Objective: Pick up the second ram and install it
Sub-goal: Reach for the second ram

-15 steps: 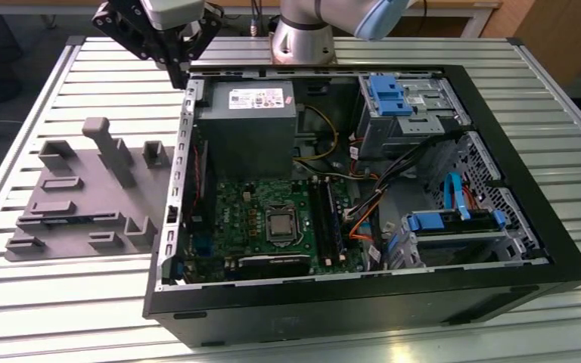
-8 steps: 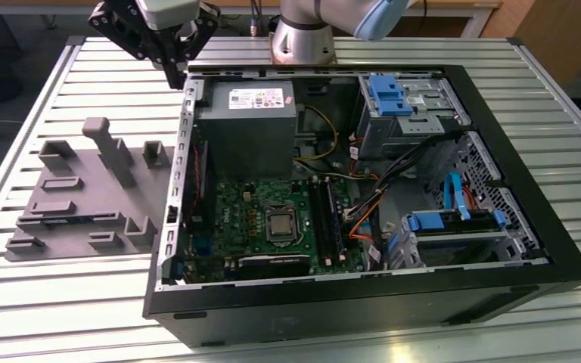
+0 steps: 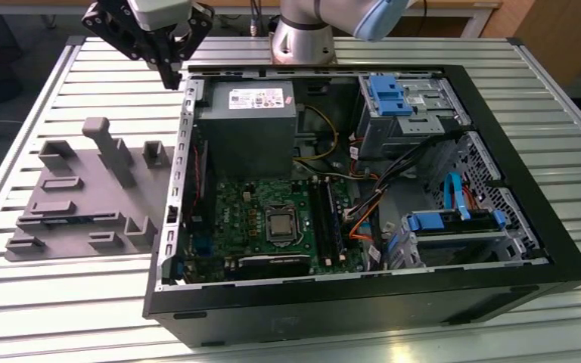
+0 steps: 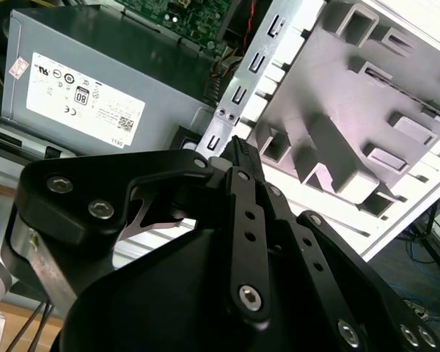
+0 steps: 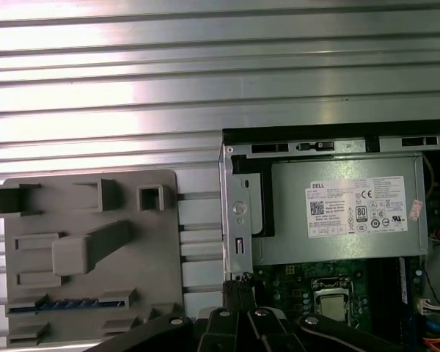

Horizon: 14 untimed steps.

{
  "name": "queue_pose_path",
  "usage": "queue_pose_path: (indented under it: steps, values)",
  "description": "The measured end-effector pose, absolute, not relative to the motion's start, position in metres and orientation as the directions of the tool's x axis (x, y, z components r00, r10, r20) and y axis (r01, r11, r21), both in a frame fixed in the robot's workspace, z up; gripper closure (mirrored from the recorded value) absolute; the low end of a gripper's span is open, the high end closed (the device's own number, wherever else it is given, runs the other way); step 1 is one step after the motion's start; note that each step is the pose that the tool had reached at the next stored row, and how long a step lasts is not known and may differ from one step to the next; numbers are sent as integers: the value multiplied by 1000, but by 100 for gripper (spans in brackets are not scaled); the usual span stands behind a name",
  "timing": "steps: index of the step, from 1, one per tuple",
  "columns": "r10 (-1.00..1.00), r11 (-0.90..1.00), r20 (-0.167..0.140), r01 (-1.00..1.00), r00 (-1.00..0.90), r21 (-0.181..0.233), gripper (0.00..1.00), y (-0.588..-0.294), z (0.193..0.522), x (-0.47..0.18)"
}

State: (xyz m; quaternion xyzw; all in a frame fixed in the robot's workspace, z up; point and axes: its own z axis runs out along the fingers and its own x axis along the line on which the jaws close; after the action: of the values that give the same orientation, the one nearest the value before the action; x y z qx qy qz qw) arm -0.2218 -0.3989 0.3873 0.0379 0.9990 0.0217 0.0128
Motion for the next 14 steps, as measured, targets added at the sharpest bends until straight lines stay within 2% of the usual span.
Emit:
queue_pose_path:
  steps: [14]
  values:
    - [76, 996, -24, 75, -997, 44, 89, -399, 387, -229]
